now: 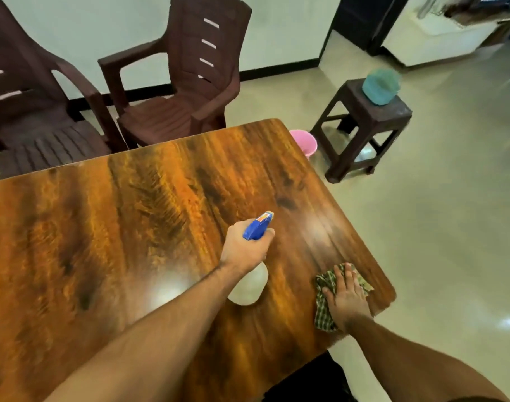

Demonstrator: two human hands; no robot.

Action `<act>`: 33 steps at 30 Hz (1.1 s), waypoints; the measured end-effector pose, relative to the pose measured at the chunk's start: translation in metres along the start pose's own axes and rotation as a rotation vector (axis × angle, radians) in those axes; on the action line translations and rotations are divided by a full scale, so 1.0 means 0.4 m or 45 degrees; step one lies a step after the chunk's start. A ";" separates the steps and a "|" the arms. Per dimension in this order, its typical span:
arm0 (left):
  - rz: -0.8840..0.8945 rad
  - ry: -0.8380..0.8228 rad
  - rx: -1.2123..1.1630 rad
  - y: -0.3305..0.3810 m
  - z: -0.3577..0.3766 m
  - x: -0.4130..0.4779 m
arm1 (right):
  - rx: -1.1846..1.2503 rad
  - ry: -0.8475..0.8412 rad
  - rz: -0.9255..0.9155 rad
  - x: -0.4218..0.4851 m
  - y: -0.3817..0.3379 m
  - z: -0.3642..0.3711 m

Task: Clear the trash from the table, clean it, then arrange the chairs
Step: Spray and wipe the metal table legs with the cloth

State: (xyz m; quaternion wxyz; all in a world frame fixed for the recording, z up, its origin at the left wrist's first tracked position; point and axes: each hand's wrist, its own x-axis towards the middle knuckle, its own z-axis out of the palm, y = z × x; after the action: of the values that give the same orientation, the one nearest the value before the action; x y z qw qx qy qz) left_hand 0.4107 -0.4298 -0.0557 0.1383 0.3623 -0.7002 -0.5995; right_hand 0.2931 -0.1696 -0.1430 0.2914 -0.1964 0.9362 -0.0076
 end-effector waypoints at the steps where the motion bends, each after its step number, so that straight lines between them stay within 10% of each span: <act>1: 0.001 0.019 0.025 0.015 0.059 0.032 | -0.036 0.047 -0.051 0.066 0.035 -0.038; 10: -0.201 0.504 -0.061 0.182 0.392 0.176 | -0.403 0.024 -0.953 0.509 0.025 -0.269; 33: -0.418 1.865 -0.068 0.228 0.889 -0.008 | -0.688 -0.308 -2.397 0.621 0.214 -0.296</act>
State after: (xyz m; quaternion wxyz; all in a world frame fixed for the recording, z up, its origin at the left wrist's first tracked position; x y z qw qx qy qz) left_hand 0.1586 -0.1631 -0.0555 0.4865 0.7648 -0.3511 -0.2346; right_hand 0.0102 -0.1947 -0.1906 0.2055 -0.9207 0.3318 -0.0023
